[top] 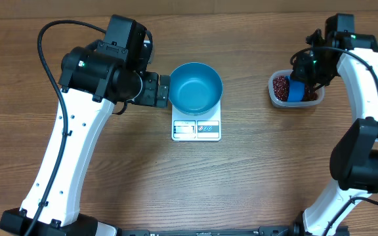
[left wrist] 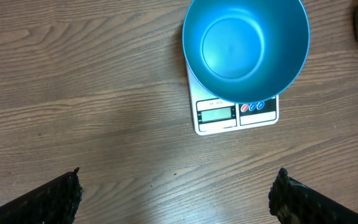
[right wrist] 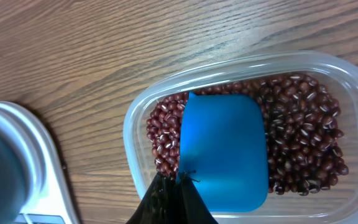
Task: Scoop item into bowl and weigh 150g on scale
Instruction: 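Drag the scoop through the beans and tilt it upward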
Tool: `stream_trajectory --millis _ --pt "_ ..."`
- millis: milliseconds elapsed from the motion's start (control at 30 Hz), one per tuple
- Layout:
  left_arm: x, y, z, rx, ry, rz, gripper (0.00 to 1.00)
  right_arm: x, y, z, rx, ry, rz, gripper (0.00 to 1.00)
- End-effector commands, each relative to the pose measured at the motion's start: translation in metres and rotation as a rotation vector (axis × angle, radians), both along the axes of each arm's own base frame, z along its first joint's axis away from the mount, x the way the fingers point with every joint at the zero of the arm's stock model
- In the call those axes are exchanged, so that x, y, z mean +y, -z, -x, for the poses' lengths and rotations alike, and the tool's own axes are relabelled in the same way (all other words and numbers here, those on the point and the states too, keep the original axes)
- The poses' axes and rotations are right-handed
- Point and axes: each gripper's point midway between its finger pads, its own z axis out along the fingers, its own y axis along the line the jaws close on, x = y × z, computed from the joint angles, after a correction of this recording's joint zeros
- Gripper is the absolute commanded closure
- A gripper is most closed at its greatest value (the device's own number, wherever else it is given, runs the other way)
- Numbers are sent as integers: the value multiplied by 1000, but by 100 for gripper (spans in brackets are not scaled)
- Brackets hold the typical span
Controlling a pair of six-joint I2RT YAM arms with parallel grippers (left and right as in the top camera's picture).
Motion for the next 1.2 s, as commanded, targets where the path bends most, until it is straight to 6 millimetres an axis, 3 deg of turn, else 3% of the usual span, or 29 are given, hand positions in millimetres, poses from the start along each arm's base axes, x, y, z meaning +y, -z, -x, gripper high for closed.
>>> stream_trajectory --millis 0,167,400,633,1167 --pt "3 -9 0 -33 14 -7 0 15 2 3 15 -7 -157 96" --pt "3 -9 -1 -33 14 -7 0 1 -6 6 6 45 -266 96" --pt "3 -9 -1 -33 14 -7 0 -21 -4 20 53 114 -284 96" --pt "3 -9 0 -33 14 -7 0 -21 -14 18 24 129 -386 96" --pt "3 -9 0 -33 14 -7 1 -29 -16 14 10 165 -398 96"
